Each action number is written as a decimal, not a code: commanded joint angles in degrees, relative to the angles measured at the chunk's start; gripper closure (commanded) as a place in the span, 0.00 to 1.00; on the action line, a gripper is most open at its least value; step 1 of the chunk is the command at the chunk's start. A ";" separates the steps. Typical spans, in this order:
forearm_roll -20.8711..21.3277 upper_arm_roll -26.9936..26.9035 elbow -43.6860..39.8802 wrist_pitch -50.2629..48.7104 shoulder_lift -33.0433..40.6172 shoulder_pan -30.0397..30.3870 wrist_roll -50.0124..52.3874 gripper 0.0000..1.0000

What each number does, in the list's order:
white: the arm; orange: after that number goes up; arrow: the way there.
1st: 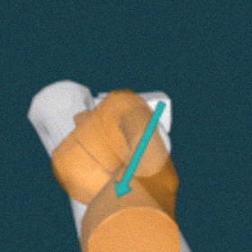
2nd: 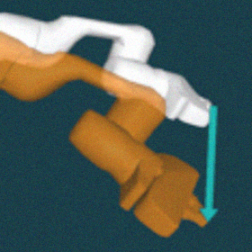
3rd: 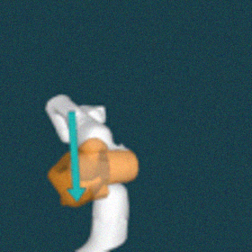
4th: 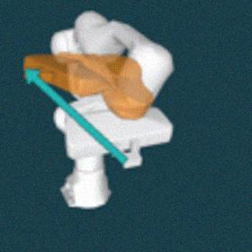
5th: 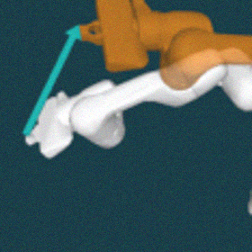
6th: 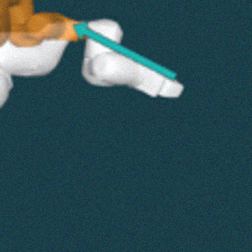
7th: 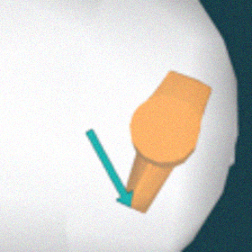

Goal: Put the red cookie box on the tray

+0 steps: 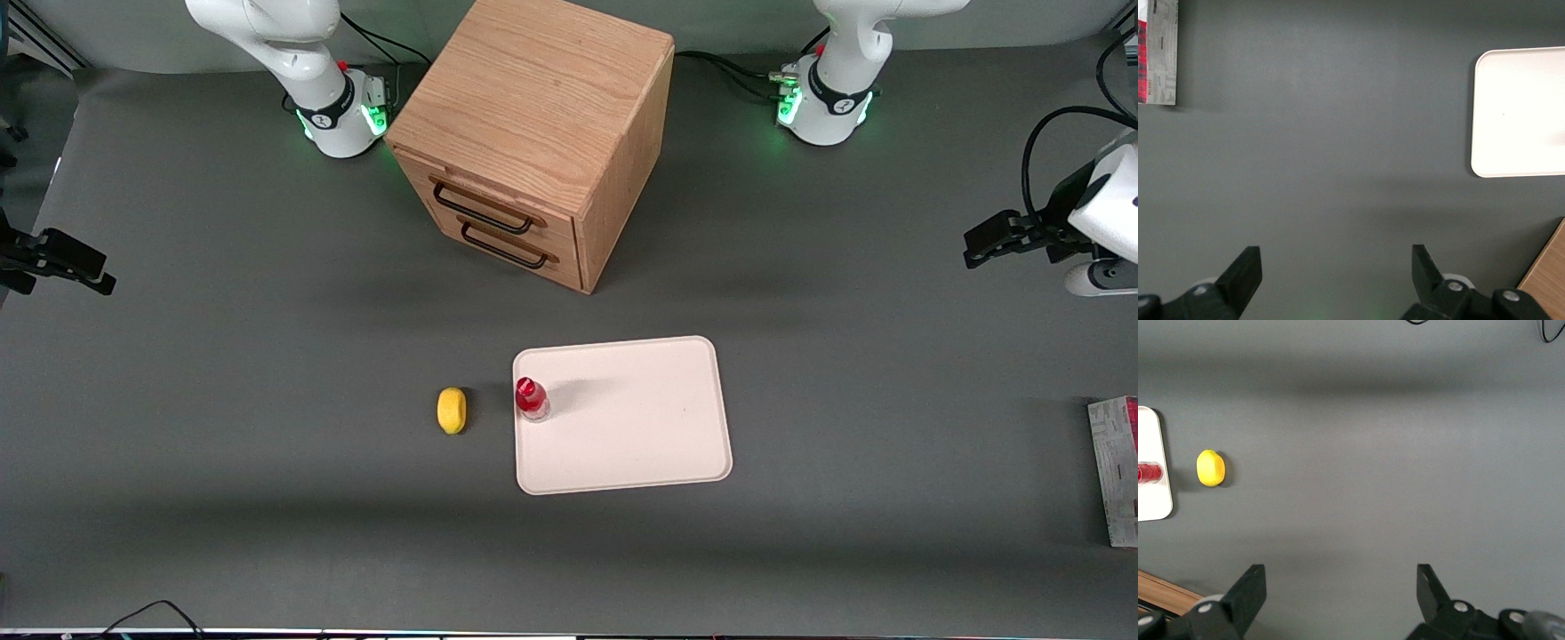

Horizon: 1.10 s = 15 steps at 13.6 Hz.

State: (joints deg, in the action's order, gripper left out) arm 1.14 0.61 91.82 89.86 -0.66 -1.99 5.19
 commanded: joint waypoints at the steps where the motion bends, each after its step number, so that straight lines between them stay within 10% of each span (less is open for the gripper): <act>1: -0.17 -0.35 -1.20 -0.65 -0.57 -0.38 -0.89 0.00; 15: -0.26 -0.43 -1.82 -0.82 -1.10 -0.91 -0.80 0.00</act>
State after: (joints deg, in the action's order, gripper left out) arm 1.12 0.58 91.52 89.86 -1.46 -2.02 5.17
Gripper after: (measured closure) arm 0.000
